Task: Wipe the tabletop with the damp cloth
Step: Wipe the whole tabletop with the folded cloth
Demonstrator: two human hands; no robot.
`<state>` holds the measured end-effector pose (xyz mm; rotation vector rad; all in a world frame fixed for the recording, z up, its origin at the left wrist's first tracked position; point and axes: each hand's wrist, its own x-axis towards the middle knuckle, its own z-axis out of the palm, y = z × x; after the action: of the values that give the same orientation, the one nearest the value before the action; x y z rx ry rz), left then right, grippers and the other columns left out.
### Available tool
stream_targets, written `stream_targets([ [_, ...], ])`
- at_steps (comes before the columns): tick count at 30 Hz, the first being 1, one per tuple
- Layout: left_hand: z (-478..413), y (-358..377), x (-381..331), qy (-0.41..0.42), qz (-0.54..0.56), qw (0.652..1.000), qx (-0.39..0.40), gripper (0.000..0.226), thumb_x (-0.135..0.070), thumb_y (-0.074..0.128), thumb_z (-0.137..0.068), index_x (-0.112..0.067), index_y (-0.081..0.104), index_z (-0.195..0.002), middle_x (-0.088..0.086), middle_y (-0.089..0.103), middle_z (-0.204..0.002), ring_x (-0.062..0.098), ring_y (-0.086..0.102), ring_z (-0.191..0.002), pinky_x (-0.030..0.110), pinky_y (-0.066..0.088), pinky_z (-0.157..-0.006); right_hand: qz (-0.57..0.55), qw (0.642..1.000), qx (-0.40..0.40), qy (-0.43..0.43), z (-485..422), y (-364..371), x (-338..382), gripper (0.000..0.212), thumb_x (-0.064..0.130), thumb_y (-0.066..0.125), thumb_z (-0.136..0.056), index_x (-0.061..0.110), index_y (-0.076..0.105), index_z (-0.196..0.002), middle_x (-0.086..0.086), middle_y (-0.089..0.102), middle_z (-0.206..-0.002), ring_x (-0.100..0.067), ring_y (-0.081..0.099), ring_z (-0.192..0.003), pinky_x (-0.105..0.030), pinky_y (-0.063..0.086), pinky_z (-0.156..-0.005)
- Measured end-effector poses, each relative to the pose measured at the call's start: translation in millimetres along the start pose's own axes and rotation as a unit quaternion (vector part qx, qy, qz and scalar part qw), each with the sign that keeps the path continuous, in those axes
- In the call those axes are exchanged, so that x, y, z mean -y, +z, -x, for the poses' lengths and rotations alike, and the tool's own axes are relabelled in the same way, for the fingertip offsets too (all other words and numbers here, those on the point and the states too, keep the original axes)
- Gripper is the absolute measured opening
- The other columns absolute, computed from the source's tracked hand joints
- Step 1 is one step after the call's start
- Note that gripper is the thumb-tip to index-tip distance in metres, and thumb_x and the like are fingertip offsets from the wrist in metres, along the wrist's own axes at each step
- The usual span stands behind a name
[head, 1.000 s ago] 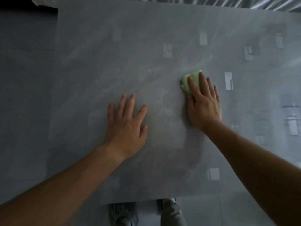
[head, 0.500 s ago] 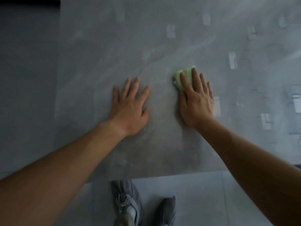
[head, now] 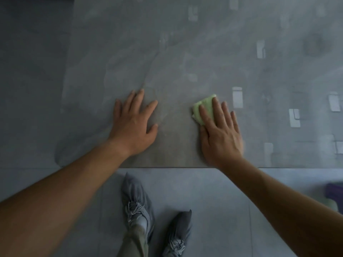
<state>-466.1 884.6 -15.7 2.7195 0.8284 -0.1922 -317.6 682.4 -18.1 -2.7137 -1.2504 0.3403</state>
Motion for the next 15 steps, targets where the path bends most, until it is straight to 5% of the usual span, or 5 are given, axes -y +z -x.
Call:
stream_targets([
  [3, -3.6, -5.9, 2.6, -0.004, -0.011, 1.000, 0.005, 0.070, -0.052, 0.043, -0.078, -0.031, 0.043, -0.144, 0.011, 0.022, -0.161, 0.032, 0.021, -0.147, 0.057, 0.018, -0.115, 0.020, 0.991, 0.026, -0.133, 19.4, 11.8, 18.8, 0.055, 0.041, 0.035, -0.104, 0.035, 0.023, -0.157, -0.006, 0.011, -0.167, -0.032, 0.007, -0.154, -0.048, 0.005, -0.125],
  [5, -4.5, -7.1, 3.7, -0.003, -0.010, 1.000, 0.012, 0.069, -0.053, 0.040, -0.078, -0.034, 0.041, -0.145, 0.010, 0.021, -0.161, 0.031, 0.020, -0.147, 0.055, 0.018, -0.116, 0.023, 0.989, 0.020, -0.144, 14.5, 10.3, 10.3, 0.054, 0.041, 0.034, -0.104, 0.037, 0.024, -0.157, -0.003, 0.013, -0.167, -0.031, 0.009, -0.154, -0.048, 0.005, -0.125],
  [11, -4.5, -8.0, 9.3, 0.007, -0.009, 0.999, 0.030, 0.061, -0.048, 0.049, -0.091, -0.041, 0.032, -0.148, 0.004, 0.011, -0.164, 0.026, 0.010, -0.149, 0.048, 0.010, -0.119, -0.016, 0.992, -0.027, 0.125, 18.5, 9.8, 11.7, 0.059, 0.043, 0.028, -0.101, 0.038, 0.016, -0.158, -0.003, 0.004, -0.168, -0.030, 0.001, -0.155, -0.048, 0.003, -0.125],
  [15, -7.3, -15.9, 16.9, 0.019, 0.039, 0.999, 0.017, 0.058, -0.035, 0.049, -0.094, -0.037, 0.032, -0.150, 0.000, 0.021, -0.162, 0.025, 0.020, -0.146, 0.046, 0.018, -0.114, -0.003, 0.999, 0.012, -0.048, 43.7, 26.4, 77.4, 0.057, 0.041, 0.032, -0.102, 0.034, 0.020, -0.158, -0.006, 0.007, -0.168, -0.033, 0.002, -0.154, -0.051, 0.004, -0.125],
])
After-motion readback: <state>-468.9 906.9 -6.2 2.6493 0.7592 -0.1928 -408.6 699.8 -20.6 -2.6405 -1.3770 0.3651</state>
